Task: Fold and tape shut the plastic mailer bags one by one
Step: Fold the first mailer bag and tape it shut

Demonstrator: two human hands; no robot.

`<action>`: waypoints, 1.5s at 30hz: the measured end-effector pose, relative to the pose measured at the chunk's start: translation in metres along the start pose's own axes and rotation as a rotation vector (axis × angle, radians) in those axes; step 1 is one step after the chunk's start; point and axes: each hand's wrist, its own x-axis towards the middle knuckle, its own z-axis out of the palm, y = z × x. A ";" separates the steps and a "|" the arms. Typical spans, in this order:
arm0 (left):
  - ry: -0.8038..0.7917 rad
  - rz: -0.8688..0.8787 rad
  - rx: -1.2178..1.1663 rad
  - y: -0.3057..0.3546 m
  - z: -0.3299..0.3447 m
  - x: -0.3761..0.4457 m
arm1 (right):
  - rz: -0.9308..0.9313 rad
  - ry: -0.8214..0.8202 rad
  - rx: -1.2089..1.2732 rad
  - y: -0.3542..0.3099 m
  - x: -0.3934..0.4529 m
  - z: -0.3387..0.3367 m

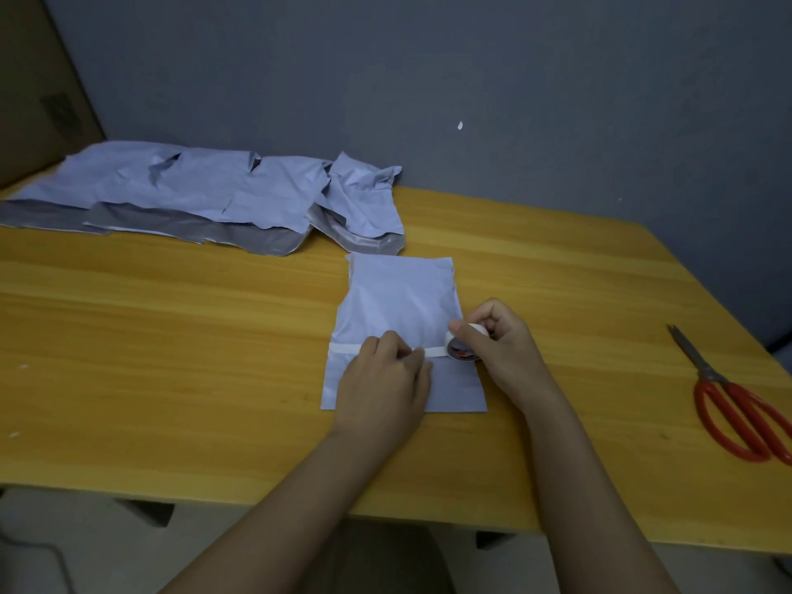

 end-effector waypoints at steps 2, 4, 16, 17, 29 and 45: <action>-0.009 -0.015 -0.031 -0.002 0.001 0.000 | 0.008 -0.004 0.003 0.001 -0.001 -0.001; -0.046 -0.045 -0.072 -0.003 -0.001 0.002 | 0.013 0.005 0.012 0.001 0.000 -0.002; -0.207 -0.031 0.089 0.013 -0.012 0.015 | -0.010 0.011 0.062 -0.001 -0.001 0.002; -0.189 -0.005 0.096 0.011 -0.011 0.014 | -0.007 0.012 0.066 -0.002 -0.001 0.003; -0.141 0.195 0.097 0.008 -0.001 0.013 | -0.022 0.005 0.024 0.002 0.001 0.003; -0.139 -0.072 -0.251 0.010 0.004 0.018 | 0.085 0.007 0.060 0.004 0.000 -0.008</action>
